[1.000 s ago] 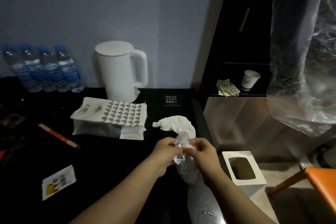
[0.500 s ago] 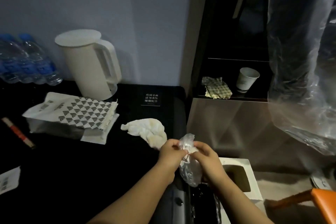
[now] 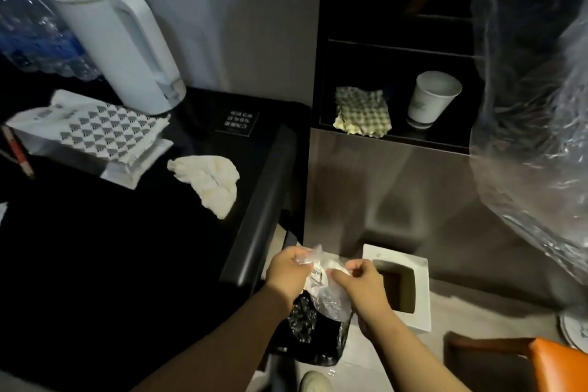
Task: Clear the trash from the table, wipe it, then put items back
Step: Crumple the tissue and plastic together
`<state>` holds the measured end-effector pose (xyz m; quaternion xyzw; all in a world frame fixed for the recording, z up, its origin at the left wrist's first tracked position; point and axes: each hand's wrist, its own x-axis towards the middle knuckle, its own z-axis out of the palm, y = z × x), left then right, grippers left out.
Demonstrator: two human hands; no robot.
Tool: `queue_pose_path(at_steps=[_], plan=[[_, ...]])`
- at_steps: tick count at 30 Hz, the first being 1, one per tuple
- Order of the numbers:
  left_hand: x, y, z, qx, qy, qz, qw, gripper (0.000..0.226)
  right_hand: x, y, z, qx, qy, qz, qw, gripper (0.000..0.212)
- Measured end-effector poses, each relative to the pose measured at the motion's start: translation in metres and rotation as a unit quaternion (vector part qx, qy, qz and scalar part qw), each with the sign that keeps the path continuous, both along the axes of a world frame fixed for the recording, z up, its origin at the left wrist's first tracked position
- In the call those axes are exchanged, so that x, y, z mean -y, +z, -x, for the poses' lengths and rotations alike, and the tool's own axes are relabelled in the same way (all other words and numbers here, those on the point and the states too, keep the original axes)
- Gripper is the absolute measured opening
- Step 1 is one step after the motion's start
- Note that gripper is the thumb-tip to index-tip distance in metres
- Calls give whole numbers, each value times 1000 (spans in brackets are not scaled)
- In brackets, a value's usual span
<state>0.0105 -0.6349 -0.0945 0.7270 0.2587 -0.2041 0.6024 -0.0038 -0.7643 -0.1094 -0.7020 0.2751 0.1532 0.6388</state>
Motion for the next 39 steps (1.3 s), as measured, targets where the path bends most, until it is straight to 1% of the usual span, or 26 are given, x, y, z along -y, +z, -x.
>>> queue_pose_path(at_steps=[4, 7, 9, 11, 12, 13, 15, 16, 17, 19, 21, 24, 28, 31, 33, 36, 39], plan=[[1, -29, 2, -29, 21, -51, 998, 19, 8, -31, 2, -64, -43, -69, 995, 29], [0, -56, 3, -69, -37, -106, 991, 12, 12, -54, 5, -115, -61, -75, 989, 24], [-1, -72, 5, -91, -50, -113, 988, 8, 12, -65, 6, -153, -64, -82, 983, 19], [-1, -86, 8, -129, -53, -97, 985, 8, 10, -69, 7, -195, -38, -95, 976, 16], [-1, -90, 9, -154, -61, -93, 982, 13, 9, -69, 7, -212, -12, -100, 972, 15], [-1, -96, 11, -174, -81, -99, 976, 24, 8, -70, 8, -227, 18, -97, 969, 20], [-1, -105, 14, -203, -131, -121, 963, 45, 8, -78, 12, -243, 61, -74, 965, 40], [-1, -107, 15, -214, -149, -131, 957, 51, 7, -83, 14, -246, 70, -60, 965, 45], [-3, -109, 16, -221, -160, -139, 952, 53, 6, -86, 15, -249, 76, -49, 964, 45], [-5, -107, 16, -223, -174, -160, 945, 48, 4, -90, 16, -255, 88, -24, 963, 33], [-7, -105, 14, -208, -191, -184, 942, 41, 4, -90, 15, -251, 97, 4, 963, 16], [-9, -93, 9, -173, -217, -231, 933, 31, 3, -86, 9, -224, 108, 43, 967, 5], [-8, -67, 1, -119, -229, -260, 930, 28, 2, -62, -2, -170, 138, 99, 971, 15], [-9, -38, -4, -67, -234, -264, 933, 26, -2, -30, -9, -126, 170, 141, 967, 8], [-12, -16, -7, -18, -248, -277, 928, 22, -7, -7, -14, -92, 188, 156, 965, 6], [-21, 21, -15, 53, -277, -352, 893, 22, -19, 27, -22, -33, 213, 193, 957, 12], [-42, 55, -23, 119, -284, -419, 854, 25, -38, 59, -29, 28, 233, 222, 946, 10]])
